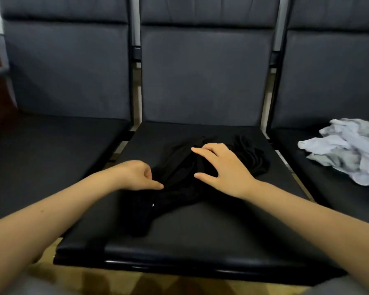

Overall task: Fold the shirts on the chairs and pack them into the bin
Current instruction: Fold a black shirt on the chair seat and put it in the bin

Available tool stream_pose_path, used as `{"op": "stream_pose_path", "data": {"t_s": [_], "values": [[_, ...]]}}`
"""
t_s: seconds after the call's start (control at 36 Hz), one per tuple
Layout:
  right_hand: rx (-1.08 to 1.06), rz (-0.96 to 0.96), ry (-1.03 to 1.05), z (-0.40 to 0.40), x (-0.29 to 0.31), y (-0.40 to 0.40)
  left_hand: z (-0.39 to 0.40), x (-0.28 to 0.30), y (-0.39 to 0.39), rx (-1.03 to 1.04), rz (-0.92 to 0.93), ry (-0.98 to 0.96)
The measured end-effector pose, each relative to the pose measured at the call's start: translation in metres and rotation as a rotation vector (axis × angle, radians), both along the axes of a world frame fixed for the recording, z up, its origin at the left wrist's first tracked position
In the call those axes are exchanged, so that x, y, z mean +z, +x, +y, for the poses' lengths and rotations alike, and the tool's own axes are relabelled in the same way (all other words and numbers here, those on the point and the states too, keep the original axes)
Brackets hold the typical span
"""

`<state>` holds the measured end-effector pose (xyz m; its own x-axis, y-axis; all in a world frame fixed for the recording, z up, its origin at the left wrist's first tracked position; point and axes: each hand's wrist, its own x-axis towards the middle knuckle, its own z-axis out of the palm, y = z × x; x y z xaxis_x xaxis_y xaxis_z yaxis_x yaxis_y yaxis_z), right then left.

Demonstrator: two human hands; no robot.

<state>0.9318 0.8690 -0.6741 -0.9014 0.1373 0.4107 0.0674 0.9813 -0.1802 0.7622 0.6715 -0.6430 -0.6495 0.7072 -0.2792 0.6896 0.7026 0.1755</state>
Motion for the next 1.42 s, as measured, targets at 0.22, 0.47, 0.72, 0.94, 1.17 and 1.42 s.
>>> {"op": "stream_pose_path", "data": {"t_s": [0.22,0.47,0.72,0.94,1.17,1.42], "values": [[-0.168,-0.342,0.207,0.027,-0.002,-0.005,0.006,-0.014,-0.022,0.175,-0.274,0.597],[-0.345,-0.472,0.063,-0.009,0.027,-0.003,0.026,-0.005,-0.034,0.269,-0.18,0.921],[-0.37,-0.116,-0.068,-0.023,0.083,-0.046,-0.019,0.003,-0.035,0.233,0.019,0.838],[-0.108,-0.328,-0.291,-0.041,0.049,-0.134,-0.059,-0.008,-0.033,0.301,-0.111,0.623],[-0.099,-0.43,-0.541,-0.047,0.028,-0.156,-0.054,-0.024,-0.006,0.098,-0.162,0.433],[-0.14,0.043,-1.486,0.006,0.075,-0.104,-0.019,-0.03,0.008,0.038,-0.066,0.387]]}}
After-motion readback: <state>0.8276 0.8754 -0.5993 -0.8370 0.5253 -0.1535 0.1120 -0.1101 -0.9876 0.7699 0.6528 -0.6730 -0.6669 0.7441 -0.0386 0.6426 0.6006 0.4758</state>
